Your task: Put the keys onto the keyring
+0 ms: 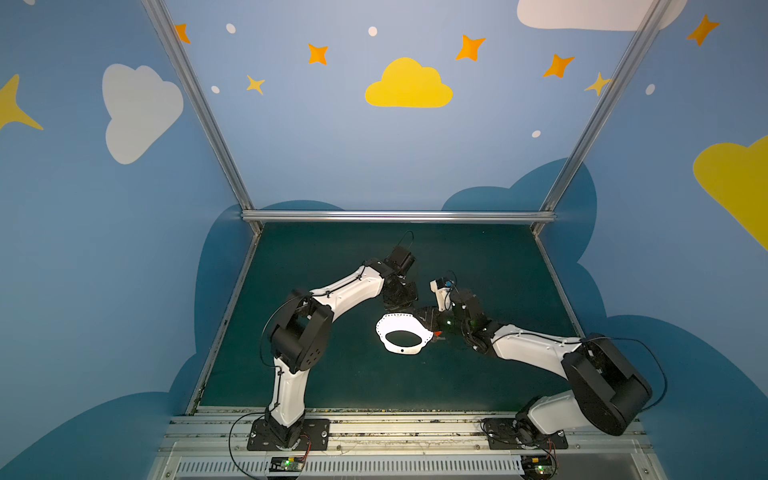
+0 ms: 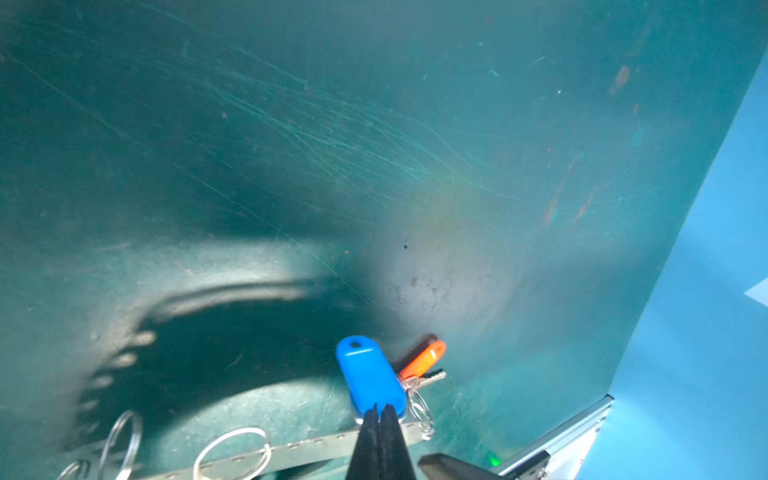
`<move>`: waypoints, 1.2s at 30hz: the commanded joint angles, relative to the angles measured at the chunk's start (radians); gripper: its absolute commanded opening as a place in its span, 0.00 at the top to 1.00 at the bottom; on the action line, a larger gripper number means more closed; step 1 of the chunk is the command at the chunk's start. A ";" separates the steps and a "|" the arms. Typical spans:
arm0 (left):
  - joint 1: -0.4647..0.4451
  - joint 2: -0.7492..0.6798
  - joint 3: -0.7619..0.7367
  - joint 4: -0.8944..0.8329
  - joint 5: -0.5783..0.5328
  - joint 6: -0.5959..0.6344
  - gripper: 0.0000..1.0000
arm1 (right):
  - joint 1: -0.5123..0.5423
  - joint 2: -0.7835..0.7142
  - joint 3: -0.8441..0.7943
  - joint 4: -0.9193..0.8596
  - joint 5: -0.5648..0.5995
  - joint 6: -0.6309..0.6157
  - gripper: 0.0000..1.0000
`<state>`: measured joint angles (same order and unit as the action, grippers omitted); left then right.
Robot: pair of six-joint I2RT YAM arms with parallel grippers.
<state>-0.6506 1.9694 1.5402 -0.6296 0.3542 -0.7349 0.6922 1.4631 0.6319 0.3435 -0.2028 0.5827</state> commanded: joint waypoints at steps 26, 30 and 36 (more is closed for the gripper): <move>0.023 -0.122 -0.063 0.030 0.037 0.007 0.96 | -0.008 -0.033 0.025 -0.125 0.149 -0.026 0.99; 0.028 -0.122 -0.066 0.021 0.041 0.037 0.96 | -0.030 -0.078 0.016 -0.183 0.109 -0.034 0.73; 0.025 -0.164 -0.083 0.047 0.100 0.095 0.96 | -0.083 -0.154 -0.024 -0.138 -0.172 -0.060 0.68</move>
<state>-0.6266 1.8587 1.4643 -0.5915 0.4198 -0.6926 0.6270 1.3499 0.6327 0.1963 -0.2096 0.5419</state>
